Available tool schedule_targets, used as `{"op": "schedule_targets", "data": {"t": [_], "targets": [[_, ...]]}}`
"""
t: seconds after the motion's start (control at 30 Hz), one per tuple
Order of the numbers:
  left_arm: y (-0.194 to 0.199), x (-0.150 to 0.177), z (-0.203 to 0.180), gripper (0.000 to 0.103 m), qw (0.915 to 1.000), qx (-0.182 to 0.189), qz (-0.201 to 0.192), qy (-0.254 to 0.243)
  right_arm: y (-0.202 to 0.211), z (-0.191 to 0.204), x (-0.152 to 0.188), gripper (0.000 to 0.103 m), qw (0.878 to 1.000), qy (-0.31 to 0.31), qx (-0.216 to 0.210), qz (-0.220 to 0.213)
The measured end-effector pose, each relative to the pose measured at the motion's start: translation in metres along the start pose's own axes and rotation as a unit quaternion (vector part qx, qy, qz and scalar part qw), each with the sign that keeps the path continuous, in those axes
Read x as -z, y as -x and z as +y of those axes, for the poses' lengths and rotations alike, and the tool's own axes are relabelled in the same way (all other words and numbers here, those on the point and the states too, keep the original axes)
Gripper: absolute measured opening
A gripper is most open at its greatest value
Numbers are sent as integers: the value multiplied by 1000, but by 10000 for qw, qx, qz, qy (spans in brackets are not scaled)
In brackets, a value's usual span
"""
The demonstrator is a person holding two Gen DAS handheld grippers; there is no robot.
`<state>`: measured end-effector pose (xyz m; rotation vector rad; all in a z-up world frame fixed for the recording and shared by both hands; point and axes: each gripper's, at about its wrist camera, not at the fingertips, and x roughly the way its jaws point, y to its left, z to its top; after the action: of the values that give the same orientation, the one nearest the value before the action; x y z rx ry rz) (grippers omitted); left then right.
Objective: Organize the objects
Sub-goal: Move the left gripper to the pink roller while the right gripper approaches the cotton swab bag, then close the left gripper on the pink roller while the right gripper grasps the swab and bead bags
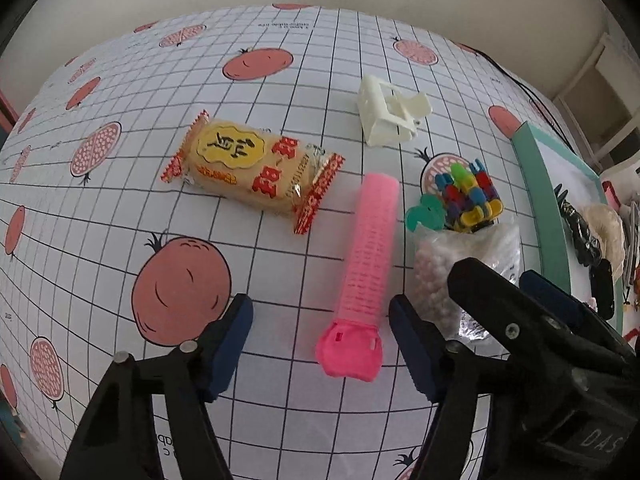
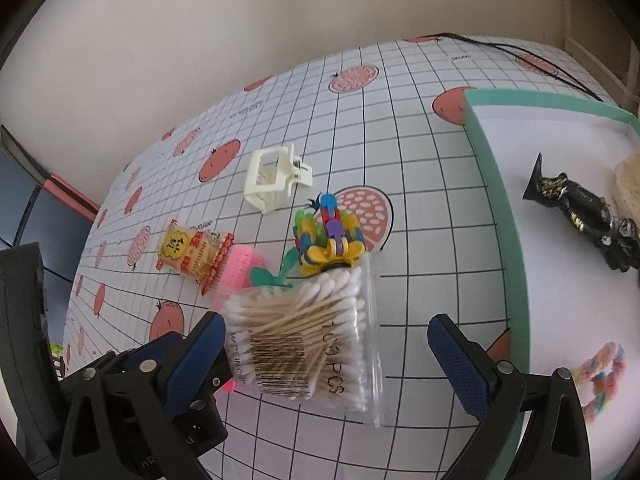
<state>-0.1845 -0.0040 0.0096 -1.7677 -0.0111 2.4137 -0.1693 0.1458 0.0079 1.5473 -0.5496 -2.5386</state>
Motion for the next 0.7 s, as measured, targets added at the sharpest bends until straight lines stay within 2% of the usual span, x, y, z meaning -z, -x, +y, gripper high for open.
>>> {"op": "schedule_targets", "data": {"t": [0.27, 0.53, 0.6, 0.7], "targets": [[0, 2, -4, 71, 9999, -80, -6, -80, -2, 2, -1, 101, 9999, 42, 113, 8], [1, 1, -4, 47, 10000, -41, -56, -18, 0, 6, -1, 84, 10000, 27, -6, 21], [3, 2, -2, 43, 10000, -27, -63, -33, 1, 7, -1, 81, 10000, 41, -18, 20], [3, 3, -3, 43, 10000, -28, -66, -51, 2, 7, -1, 80, 10000, 75, -32, 8]]}}
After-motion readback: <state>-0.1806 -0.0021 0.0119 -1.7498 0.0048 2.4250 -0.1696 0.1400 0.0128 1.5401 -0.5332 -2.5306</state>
